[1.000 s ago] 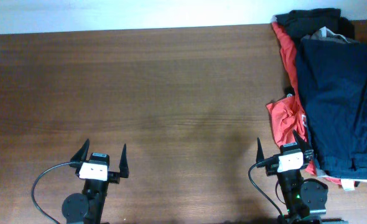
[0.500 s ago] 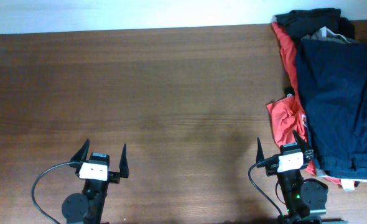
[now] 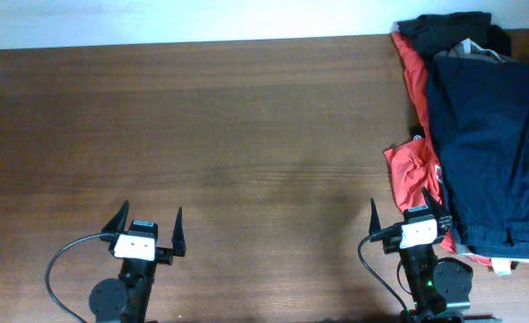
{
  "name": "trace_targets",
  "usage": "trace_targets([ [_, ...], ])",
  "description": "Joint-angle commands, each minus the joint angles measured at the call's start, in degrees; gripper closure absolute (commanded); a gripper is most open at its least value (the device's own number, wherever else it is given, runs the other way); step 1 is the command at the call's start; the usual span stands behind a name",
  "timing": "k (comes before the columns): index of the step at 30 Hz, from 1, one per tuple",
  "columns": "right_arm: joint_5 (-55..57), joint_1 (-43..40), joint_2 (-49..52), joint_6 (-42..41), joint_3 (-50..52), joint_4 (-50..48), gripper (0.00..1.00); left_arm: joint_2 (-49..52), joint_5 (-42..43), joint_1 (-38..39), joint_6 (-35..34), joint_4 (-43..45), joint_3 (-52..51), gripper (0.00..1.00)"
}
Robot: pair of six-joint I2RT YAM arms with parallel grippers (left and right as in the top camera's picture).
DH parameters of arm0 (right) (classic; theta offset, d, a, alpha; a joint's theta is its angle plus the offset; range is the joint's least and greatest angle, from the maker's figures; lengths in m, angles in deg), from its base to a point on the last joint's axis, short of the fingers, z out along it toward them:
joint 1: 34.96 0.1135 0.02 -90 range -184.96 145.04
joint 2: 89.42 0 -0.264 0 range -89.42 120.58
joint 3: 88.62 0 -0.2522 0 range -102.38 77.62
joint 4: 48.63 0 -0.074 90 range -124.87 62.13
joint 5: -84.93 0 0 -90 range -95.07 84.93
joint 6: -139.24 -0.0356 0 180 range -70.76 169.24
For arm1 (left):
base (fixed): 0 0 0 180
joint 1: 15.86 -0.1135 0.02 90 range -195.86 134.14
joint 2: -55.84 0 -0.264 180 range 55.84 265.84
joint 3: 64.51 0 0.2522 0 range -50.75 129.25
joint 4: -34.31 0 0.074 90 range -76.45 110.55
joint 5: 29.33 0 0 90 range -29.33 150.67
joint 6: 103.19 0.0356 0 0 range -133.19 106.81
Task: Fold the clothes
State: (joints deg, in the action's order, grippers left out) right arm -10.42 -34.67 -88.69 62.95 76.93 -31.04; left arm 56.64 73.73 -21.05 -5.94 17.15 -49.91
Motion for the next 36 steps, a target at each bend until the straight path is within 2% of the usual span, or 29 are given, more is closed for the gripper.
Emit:
trace_targets([
  [1,0.70,-0.33,-0.48,-0.50,0.37,0.24,0.01,-0.39,-0.44,0.26,0.09,-0.13,-0.33,0.01],
  [8,0.90,-0.33,-0.48,-0.50,0.37,-1.09,0.01,-0.39,-0.42,0.26,0.09,-0.09,-0.33,0.01],
  [14,0.61,-0.31,-0.48,-0.68,0.37,-8.07,0.01,-0.39,-2.14,0.26,0.09,-0.13,-0.33,0.01],
  [18,-8.24,-0.33,-0.48,-0.81,0.35,-16.44,0.01,-0.39,-2.21,0.26,0.07,1.95,-0.31,0.01],
  [23,-8.41,-0.37,-0.02,-9.73,-1.92,-19.17,0.01,-0.37,3.15,0.26,0.07,8.70,0.44,0.01],
  [26,-8.61,-0.37,2.10,-9.94,-6.10,-16.13,0.01,1.07,4.79,0.26,0.07,6.43,3.34,0.01],
  [30,-9.14,-0.37,8.79,-9.92,-15.74,-9.84,0.01,7.23,4.74,0.26,0.09,-0.90,10.51,0.01],
  [36,-9.05,-0.37,28.35,-9.53,-34.45,-2.40,0.01,24.15,5.55,0.28,0.09,-8.66,25.46,0.01],
])
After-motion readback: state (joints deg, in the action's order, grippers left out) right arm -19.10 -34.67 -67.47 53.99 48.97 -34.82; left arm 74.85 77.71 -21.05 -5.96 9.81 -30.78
